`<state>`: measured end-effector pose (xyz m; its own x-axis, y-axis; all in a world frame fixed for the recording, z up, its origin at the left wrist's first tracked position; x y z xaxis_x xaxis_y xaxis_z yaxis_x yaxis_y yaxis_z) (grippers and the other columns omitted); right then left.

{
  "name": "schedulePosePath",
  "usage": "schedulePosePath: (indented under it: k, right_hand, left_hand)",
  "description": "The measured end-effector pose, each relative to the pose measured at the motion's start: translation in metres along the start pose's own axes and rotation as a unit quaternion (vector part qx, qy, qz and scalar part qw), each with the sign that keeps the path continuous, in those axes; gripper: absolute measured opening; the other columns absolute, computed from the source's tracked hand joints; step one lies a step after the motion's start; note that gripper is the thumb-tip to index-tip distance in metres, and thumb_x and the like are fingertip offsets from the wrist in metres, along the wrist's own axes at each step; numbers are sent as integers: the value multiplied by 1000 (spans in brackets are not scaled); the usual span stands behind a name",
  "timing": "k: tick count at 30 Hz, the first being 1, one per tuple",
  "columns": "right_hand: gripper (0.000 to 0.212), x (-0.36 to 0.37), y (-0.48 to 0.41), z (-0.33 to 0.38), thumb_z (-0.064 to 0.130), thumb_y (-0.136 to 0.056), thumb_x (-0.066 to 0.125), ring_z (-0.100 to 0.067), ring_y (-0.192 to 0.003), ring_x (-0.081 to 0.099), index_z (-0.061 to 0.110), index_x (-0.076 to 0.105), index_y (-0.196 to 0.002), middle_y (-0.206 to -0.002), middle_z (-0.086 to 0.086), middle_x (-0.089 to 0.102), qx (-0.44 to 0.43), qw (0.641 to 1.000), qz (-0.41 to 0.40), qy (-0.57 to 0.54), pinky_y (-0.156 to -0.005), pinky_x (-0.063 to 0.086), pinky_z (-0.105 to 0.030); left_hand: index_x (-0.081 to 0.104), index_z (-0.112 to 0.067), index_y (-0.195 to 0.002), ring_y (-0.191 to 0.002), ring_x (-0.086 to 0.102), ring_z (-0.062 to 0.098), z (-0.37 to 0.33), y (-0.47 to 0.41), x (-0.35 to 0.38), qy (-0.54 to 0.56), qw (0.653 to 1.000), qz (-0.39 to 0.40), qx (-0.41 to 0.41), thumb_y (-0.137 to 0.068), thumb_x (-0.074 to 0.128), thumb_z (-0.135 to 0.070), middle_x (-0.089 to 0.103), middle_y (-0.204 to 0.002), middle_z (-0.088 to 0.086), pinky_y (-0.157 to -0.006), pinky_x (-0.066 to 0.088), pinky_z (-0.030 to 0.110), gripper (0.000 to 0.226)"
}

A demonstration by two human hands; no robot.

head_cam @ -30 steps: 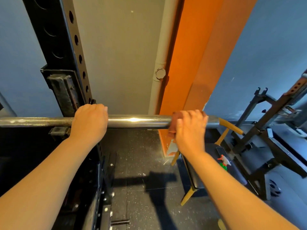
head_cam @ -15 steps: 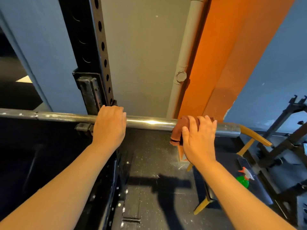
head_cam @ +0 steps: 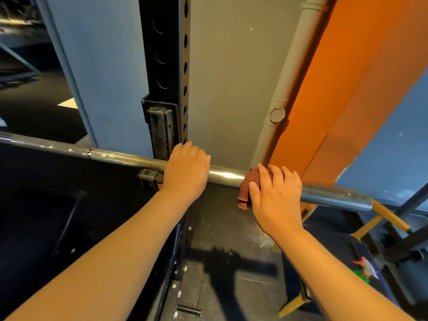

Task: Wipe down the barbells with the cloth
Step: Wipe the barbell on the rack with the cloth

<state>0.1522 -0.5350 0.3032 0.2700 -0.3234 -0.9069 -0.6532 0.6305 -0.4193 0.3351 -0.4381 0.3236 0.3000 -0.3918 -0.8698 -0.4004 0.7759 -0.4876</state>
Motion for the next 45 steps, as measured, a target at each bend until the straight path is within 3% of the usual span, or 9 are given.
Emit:
schedulePosePath:
  k: [2, 7, 15, 19, 23, 27, 32, 40, 45]
  right_hand:
    - [62, 5, -5, 28, 52, -104, 21, -37, -135, 42, 19, 42, -152, -143, -10, 53, -34, 999, 8, -1, -117, 28, -55]
    - [51, -1, -7, 25, 47, -108, 36, -26, -121, 51, 18, 42, -150, -135, -4, 56, -126, 992, 7, 4, -106, 39, -44]
    - [60, 3, 2, 18, 50, -105, 27, -43, -145, 31, 16, 46, -149, -146, -14, 51, 5, 1000, -9, -21, -121, 16, -58]
    - [54, 0, -1, 14, 50, -107, 32, -30, -131, 46, 18, 44, -149, -138, -6, 55, -88, 996, 1, -20, -116, 30, -50]
    - [54, -5, 5, -35, 49, -106, 26, -29, -131, 46, 17, 50, -142, -135, -5, 57, -29, 999, -16, -31, -116, 30, -49]
    - [55, 0, 6, -17, 42, -104, 26, -42, -142, 36, 15, 55, -142, -138, -11, 58, 56, 997, -34, -44, -121, 17, -60]
    - [51, -3, 5, -30, 49, -105, 29, -28, -133, 45, 22, 47, -145, -137, -2, 56, -51, 999, -4, -16, -119, 25, -50]
    - [55, -1, 20, -61, 44, -104, 27, -42, -139, 37, 12, 53, -141, -138, -13, 53, 86, 994, -60, -42, -121, 15, -63]
    - [55, 3, 12, -55, 52, -104, 30, -34, -130, 44, 17, 50, -142, -135, -8, 55, -3, 999, -33, -20, -120, 23, -56]
  left_hand:
    - [69, -9, -103, -106, 58, 32, -12, 5, 4, 16, 1000, -11, 24, -105, 19, -33, 68, -101, 10, -101, 40, 46, 56]
    - [70, -10, -95, -89, 60, 28, -8, 4, 6, 68, 995, -44, 57, -106, 26, -33, 69, -93, 8, -92, 41, 41, 50]
    - [77, -6, -98, -118, 62, 32, -15, 3, 7, 48, 998, -24, -31, -105, 21, -32, 74, -103, 11, -113, 37, 49, 62]
    - [76, -8, -108, -132, 53, 30, -14, 4, 11, 12, 1000, 0, -18, -104, 10, -36, 73, -115, 10, -123, 23, 49, 72]
    - [74, -7, -110, -143, 41, 35, -35, 8, 7, 8, 1000, 3, -2, -105, 12, -34, 68, -125, 13, -125, 11, 54, 68]
    - [70, -8, -105, -118, 59, 32, -55, 6, 12, 66, 998, -2, 17, -105, 21, -35, 70, -106, 10, -115, 34, 49, 55]
    - [67, -12, -93, -82, 60, 26, -51, 4, 5, 89, 996, -15, 18, -104, 27, -35, 67, -88, 6, -84, 47, 43, 48]
    - [67, -10, -103, -112, 60, 32, -49, 10, 6, 102, 994, -24, 9, -106, 20, -34, 67, -102, 6, -112, 38, 50, 53]
    - [63, -16, -99, -89, 59, 24, -47, 8, 6, 90, 995, -18, 29, -106, 20, -38, 63, -93, 1, -106, 40, 44, 49]
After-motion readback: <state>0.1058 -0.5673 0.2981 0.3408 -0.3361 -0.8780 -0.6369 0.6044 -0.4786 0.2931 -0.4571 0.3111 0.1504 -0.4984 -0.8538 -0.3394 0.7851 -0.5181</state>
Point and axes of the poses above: each hand's wrist, its own y-axis away from the middle knuckle, its own x-axis out of the palm, z = x × y, the point moved 8 cm from there along -y, towards the middle knuckle
